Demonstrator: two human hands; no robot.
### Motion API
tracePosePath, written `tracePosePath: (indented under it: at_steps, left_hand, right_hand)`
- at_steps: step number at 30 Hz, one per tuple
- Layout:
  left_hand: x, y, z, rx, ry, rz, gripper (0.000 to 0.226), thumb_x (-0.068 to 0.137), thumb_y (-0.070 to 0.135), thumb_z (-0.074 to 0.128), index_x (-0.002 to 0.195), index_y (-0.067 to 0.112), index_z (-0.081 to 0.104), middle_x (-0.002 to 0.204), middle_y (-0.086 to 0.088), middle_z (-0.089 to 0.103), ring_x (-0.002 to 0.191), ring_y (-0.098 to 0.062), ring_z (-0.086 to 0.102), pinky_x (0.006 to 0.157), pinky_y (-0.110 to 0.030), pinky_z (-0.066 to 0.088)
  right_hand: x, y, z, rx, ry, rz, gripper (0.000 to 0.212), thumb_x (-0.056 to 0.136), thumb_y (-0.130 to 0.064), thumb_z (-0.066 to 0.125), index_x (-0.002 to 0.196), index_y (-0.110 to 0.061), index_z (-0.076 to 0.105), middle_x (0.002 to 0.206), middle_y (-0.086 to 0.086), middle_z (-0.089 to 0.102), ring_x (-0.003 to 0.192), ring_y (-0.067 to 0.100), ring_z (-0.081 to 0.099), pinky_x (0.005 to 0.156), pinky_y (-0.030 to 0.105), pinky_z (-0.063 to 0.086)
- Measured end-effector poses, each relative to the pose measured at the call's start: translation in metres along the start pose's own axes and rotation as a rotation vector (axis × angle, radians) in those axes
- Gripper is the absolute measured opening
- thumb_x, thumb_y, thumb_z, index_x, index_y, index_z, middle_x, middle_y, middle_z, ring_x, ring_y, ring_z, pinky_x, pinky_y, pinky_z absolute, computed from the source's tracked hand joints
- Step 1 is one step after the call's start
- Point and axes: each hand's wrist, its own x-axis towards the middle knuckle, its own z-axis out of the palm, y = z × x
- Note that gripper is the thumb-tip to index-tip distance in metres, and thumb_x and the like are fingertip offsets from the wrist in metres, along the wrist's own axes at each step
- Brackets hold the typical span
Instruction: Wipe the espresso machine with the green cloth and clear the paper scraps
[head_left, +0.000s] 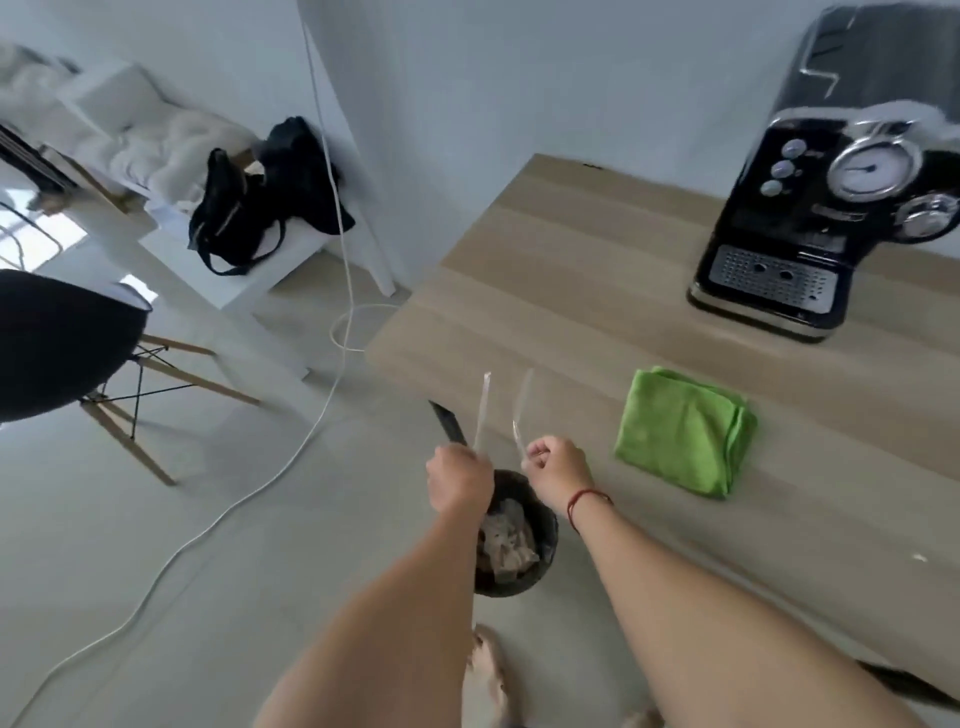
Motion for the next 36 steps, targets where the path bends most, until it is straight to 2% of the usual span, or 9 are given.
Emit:
tracePosePath:
  at_steps: [13,17,20,21,24,27,30,33,36]
  left_hand:
    - [0.105,-0.161,0.041,0.081,-0.198,-0.345,0.027,0.083,0.014,0.057,0.101,-0.002,0.069,0.099,-0.017,0.071,0.093,-0.033,0.070,0.076,-0.039,0.058]
    - [0.155,-0.200,0.103,0.100,-0.266,-0.395,0.019,0.081,0.012,0.054,0.084,-0.001,0.068,0.088,-0.017,0.069,0.089,-0.034,0.070,0.064,-0.033,0.055]
    - [0.199,-0.229,0.154,0.101,-0.279,-0.381,0.014,0.082,0.013,0.054,0.077,0.003,0.063,0.090,-0.019,0.070,0.088,-0.034,0.069,0.056,-0.026,0.046]
    - [0.213,-0.239,0.170,0.113,-0.284,-0.375,0.018,0.082,0.015,0.055,0.081,0.001,0.066,0.091,-0.018,0.070,0.087,-0.033,0.069,0.060,-0.027,0.049]
    - [0.251,-0.263,0.213,0.142,-0.307,-0.352,0.020,0.082,0.024,0.060,0.087,0.006,0.068,0.089,-0.012,0.071,0.080,-0.031,0.070,0.073,-0.037,0.060]
    - [0.275,-0.274,0.238,0.135,-0.336,-0.322,0.023,0.084,0.029,0.066,0.085,0.006,0.065,0.085,-0.010,0.070,0.077,-0.029,0.070,0.070,-0.035,0.060]
    - [0.283,-0.282,0.248,0.154,-0.408,-0.301,0.033,0.084,0.040,0.067,0.085,0.007,0.060,0.086,-0.009,0.068,0.081,-0.028,0.070,0.065,-0.030,0.056]
    - [0.274,-0.281,0.233,0.222,-0.404,-0.302,0.049,0.088,0.048,0.058,0.107,0.003,0.063,0.105,-0.013,0.067,0.098,-0.031,0.066,0.076,-0.032,0.052]
    - [0.247,-0.267,0.192,0.270,-0.350,-0.237,0.048,0.092,0.046,0.050,0.116,0.006,0.061,0.115,-0.014,0.065,0.108,-0.032,0.060,0.083,-0.034,0.049]
  right_hand:
    - [0.050,0.079,0.141,-0.146,-0.086,0.278,0.016,0.088,-0.009,0.055,0.094,-0.007,0.070,0.102,0.013,0.072,0.100,0.031,0.065,0.082,0.025,0.047]
    - [0.098,0.132,0.183,-0.198,-0.125,0.364,0.021,0.088,-0.011,0.053,0.096,-0.007,0.072,0.102,0.013,0.072,0.101,0.031,0.064,0.076,0.021,0.041]
    - [0.142,0.175,0.218,-0.238,-0.154,0.406,0.019,0.087,-0.010,0.051,0.079,0.001,0.065,0.083,0.019,0.065,0.084,0.034,0.059,0.073,0.024,0.043]
    - [0.155,0.189,0.229,-0.266,-0.168,0.421,0.025,0.086,-0.008,0.051,0.062,-0.005,0.045,0.070,0.016,0.055,0.075,0.031,0.051,0.070,0.024,0.041]
    - [0.191,0.223,0.252,-0.326,-0.216,0.440,0.036,0.084,-0.007,0.052,0.050,-0.014,0.042,0.055,0.004,0.041,0.069,0.026,0.042,0.067,0.025,0.036]
    - [0.220,0.245,0.267,-0.346,-0.232,0.430,0.024,0.086,-0.014,0.054,0.063,-0.010,0.055,0.073,0.012,0.056,0.075,0.029,0.052,0.068,0.025,0.036]
    - [0.233,0.258,0.276,-0.316,-0.207,0.384,0.025,0.090,-0.021,0.054,0.066,-0.012,0.049,0.083,0.014,0.058,0.088,0.035,0.060,0.070,0.025,0.036]
    - [0.223,0.242,0.268,-0.308,-0.215,0.404,0.025,0.094,-0.025,0.052,0.103,-0.005,0.063,0.115,0.019,0.065,0.112,0.034,0.059,0.085,0.030,0.043]
    - [0.196,0.208,0.250,-0.314,-0.193,0.375,0.040,0.096,-0.023,0.050,0.128,0.001,0.055,0.134,0.019,0.056,0.126,0.034,0.051,0.101,0.033,0.040]
